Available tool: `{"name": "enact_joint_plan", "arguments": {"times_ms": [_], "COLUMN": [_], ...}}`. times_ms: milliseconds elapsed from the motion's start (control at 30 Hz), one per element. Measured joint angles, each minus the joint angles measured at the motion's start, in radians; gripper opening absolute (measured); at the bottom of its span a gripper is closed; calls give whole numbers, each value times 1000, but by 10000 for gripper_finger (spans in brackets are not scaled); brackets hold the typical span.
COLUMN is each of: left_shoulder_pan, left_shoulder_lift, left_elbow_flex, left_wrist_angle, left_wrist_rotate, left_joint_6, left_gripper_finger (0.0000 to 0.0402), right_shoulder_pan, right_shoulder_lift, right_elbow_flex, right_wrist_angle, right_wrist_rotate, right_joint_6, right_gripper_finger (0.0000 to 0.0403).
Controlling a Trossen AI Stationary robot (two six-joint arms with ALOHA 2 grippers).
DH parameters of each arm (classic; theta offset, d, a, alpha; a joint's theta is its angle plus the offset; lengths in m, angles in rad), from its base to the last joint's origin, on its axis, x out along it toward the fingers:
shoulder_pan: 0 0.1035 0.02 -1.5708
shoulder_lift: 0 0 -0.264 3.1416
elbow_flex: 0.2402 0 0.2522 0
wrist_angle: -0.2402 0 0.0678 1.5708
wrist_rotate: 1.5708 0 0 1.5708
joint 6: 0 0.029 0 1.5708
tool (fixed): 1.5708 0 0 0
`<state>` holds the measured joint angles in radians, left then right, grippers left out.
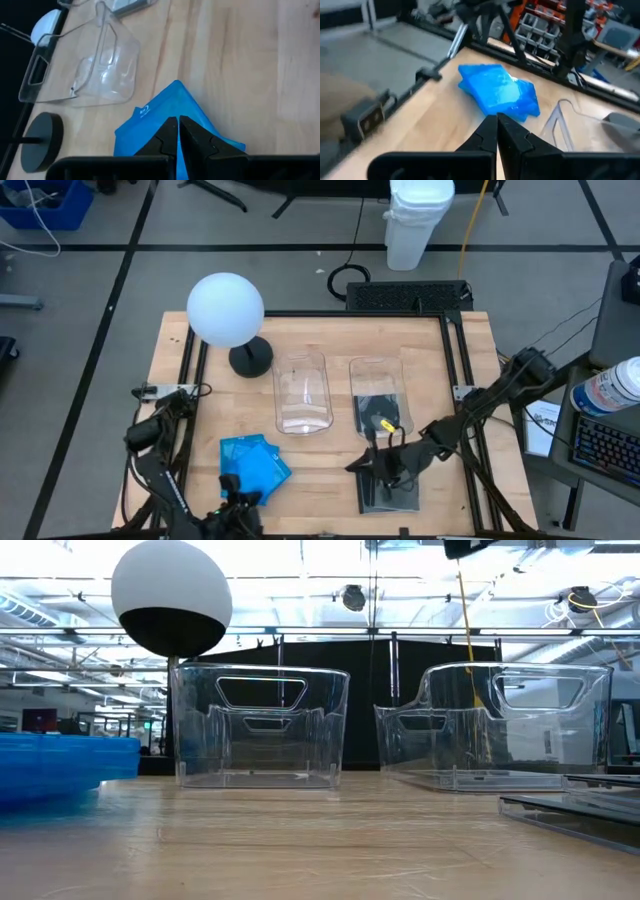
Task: Pick & place jewel cases by type
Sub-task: Move the blue CD cases on the table
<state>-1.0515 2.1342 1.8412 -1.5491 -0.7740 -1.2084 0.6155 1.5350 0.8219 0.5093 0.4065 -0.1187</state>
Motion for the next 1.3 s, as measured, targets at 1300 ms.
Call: {"name": "enact_joint_plan", "arguments": {"times_ms": [1300], "left_shoulder_pan": [14], "left_shoulder_lift": [-163], "left_elbow_flex": [-286], "left_wrist_angle": [-21], "left_wrist_rotate": [315], "left_joint_6": [-76], "left_gripper_finger": [14], "right_shoulder_pan": [9], "right_shoulder_lift": [393], "right_elbow_flex": [295], "right_wrist_angle": [33], "right_wrist_rotate": [-306], "right_joint_6": [-42], "right_gripper_finger": [0]}}
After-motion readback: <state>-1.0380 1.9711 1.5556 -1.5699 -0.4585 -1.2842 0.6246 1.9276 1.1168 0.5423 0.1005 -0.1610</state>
